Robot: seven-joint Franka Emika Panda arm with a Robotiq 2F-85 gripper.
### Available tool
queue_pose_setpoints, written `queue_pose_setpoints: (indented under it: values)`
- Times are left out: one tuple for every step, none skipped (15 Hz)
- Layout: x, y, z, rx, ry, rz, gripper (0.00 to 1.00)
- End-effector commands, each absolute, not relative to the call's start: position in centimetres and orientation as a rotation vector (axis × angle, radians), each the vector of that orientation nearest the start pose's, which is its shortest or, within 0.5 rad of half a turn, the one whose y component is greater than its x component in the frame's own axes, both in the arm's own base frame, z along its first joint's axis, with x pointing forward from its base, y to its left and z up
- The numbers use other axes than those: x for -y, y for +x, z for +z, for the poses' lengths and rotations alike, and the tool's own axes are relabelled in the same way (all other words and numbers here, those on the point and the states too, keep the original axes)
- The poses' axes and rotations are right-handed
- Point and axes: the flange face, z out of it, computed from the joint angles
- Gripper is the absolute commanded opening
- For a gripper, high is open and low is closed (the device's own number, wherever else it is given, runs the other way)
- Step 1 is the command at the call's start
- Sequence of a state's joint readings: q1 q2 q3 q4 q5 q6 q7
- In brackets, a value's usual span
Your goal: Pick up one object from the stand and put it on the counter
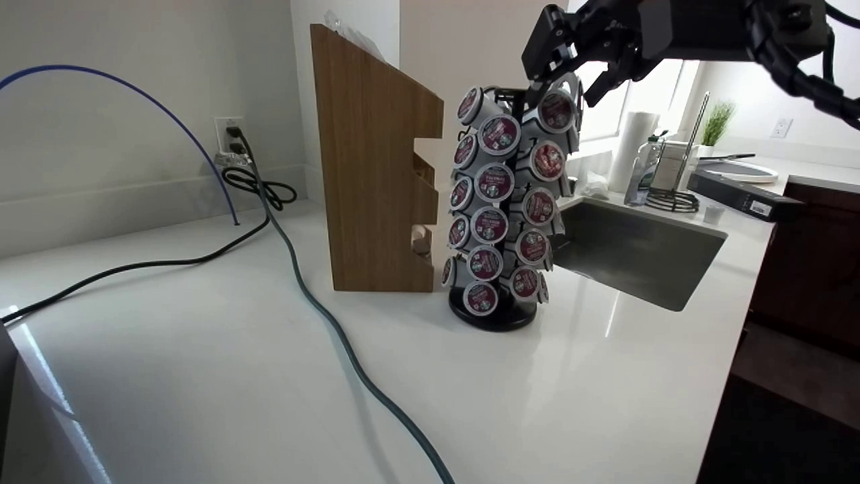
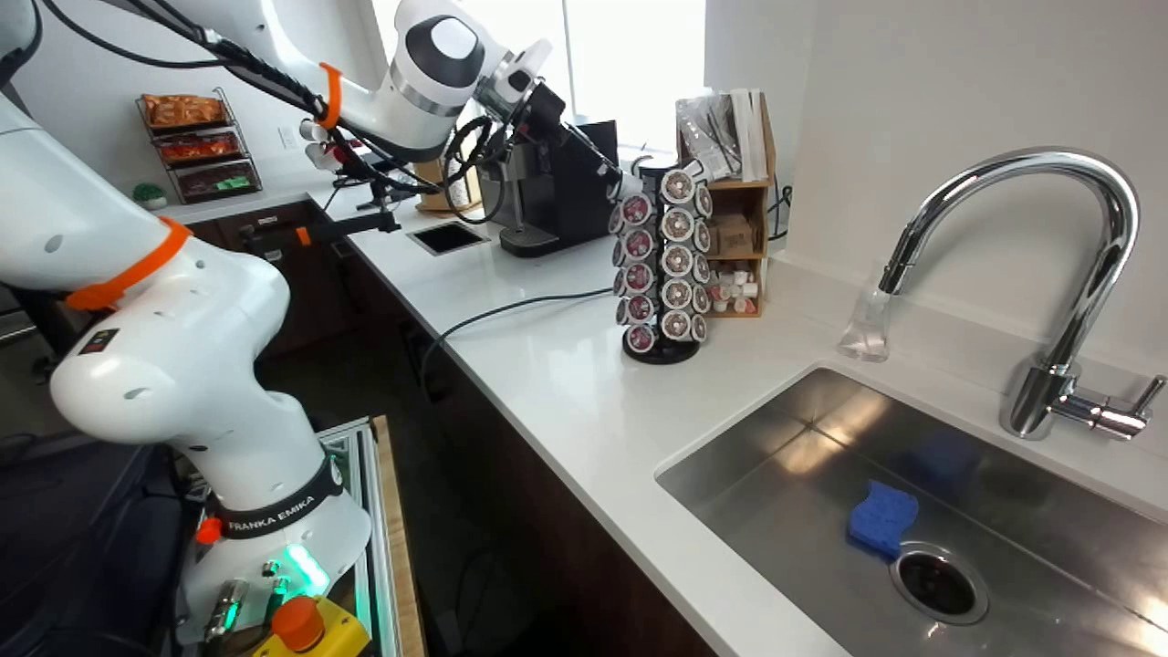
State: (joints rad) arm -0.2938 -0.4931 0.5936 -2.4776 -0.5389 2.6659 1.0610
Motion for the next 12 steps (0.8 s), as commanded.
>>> queue_pose_setpoints:
  values:
    - [-17.14, 43.25, 49.17, -0.527, -3.022, -1.317, 0.80]
    - [-17.24, 43.35, 49.08, -0.525, -3.023, -1.315, 0.80]
    - [-17.31, 43.41, 49.05, -0.523, -3.023, -1.318, 0.81]
    - [-17.42, 43.50, 48.93, -0.518, -3.026, -1.316, 0.79]
    - [-17.49, 43.56, 48.85, -0.515, -3.029, -1.315, 0.78]
    - [-17.57, 43.61, 48.78, -0.514, -3.032, -1.312, 0.73]
    - [-17.61, 43.65, 48.73, -0.514, -3.035, -1.312, 0.72]
    - [-17.66, 43.63, 48.75, -0.515, -3.040, -1.311, 0.68]
    - [-17.69, 43.65, 48.75, -0.516, -3.043, -1.310, 0.60]
    - [-17.68, 43.56, 48.76, -0.525, -3.049, -1.308, 0.60]
    - [-17.71, 43.45, 48.73, -0.533, -3.058, -1.299, 0.56]
    - [-17.75, 43.25, 48.79, -0.544, -3.066, -1.291, 0.52]
